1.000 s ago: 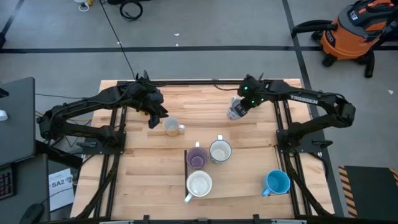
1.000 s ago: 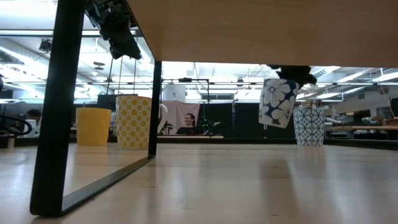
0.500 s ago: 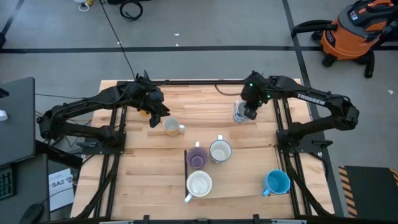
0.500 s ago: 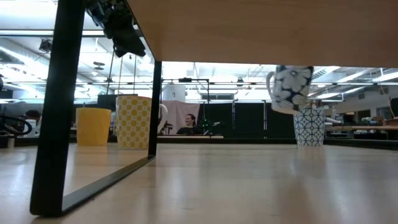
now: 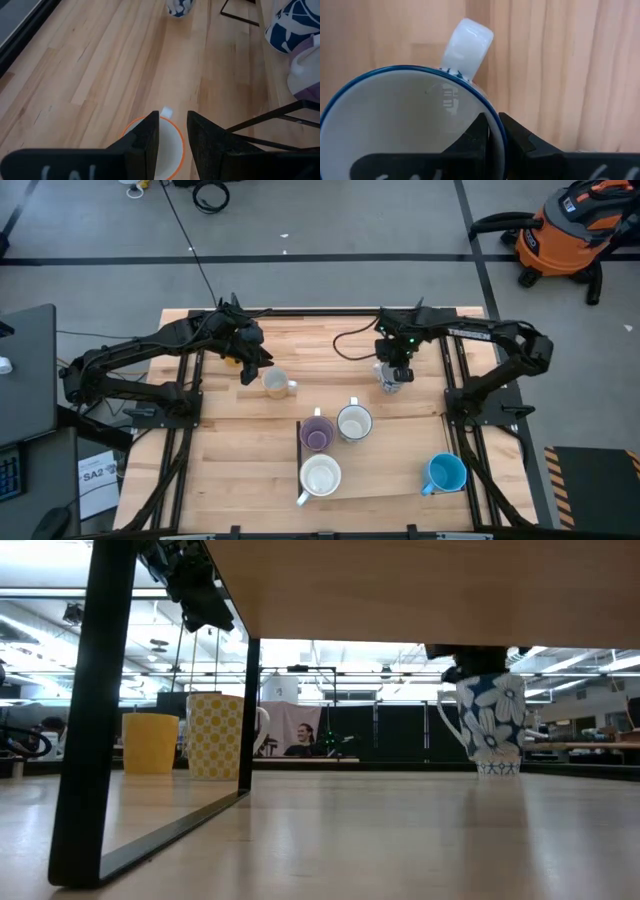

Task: Place coffee mugs
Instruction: Put the bottom white blue patterned mug on the shelf

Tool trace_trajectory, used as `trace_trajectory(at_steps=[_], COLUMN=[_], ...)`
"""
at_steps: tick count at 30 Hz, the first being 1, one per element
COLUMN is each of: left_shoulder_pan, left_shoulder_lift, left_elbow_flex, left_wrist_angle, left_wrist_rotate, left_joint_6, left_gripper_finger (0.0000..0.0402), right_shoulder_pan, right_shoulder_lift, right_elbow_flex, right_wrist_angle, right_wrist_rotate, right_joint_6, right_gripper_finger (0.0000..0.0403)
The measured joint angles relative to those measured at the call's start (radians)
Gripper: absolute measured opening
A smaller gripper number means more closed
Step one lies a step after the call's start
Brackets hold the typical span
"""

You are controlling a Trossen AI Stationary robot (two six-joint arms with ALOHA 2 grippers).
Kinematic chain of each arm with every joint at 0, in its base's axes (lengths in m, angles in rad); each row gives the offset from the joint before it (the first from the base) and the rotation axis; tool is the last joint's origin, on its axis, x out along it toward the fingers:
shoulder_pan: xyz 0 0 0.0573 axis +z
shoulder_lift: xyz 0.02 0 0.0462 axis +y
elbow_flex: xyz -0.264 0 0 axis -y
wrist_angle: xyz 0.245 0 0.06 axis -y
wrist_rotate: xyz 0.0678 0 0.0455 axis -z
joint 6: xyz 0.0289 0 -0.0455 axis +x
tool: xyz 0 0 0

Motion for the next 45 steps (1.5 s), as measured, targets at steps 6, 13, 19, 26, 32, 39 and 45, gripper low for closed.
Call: trace_trajectory(at_steps=[6, 13, 19, 26, 32, 39, 45], left_shoulder_pan=[0.0, 0.0, 0.0, 0.0, 0.0, 0.0, 0.0], left_shoulder_lift=[0.0, 0.0, 0.0, 0.0, 0.0, 0.0, 0.0], left_elbow_flex=[0.0, 0.0, 0.0, 0.0, 0.0, 0.0, 0.0], left_wrist_angle=[0.0, 0.0, 0.0, 0.0, 0.0, 0.0, 0.0], left_wrist_rotate=[0.0, 0.0, 0.0, 0.0, 0.0, 0.0, 0.0], left_joint_6=[0.0, 0.0, 0.0, 0.0, 0.0, 0.0, 0.0], left_gripper_finger=[0.0107, 0.0107, 0.0107, 0.0107, 0.0107, 0.0107, 0.0107], right_shoulder_pan=[0.031, 0.036, 0.036, 0.036, 0.036, 0.036, 0.036], right_shoulder_lift=[0.088, 0.116, 0.095, 0.092, 0.091, 0.09, 0.072], right_elbow_flex=[0.0, 0.005, -0.002, -0.002, -0.002, -0.002, -0.001], right_wrist_angle=[0.045, 0.054, 0.075, 0.084, 0.084, 0.093, 0.092], right_wrist_rotate=[0.082, 0.094, 0.096, 0.103, 0.103, 0.102, 0.101], right_joint_6=[-0.05, -0.05, -0.048, -0.046, -0.046, -0.046, -0.046], right_gripper_finger=[0.0039, 0.0039, 0.0039, 0.0072, 0.0125, 0.0143, 0.0142])
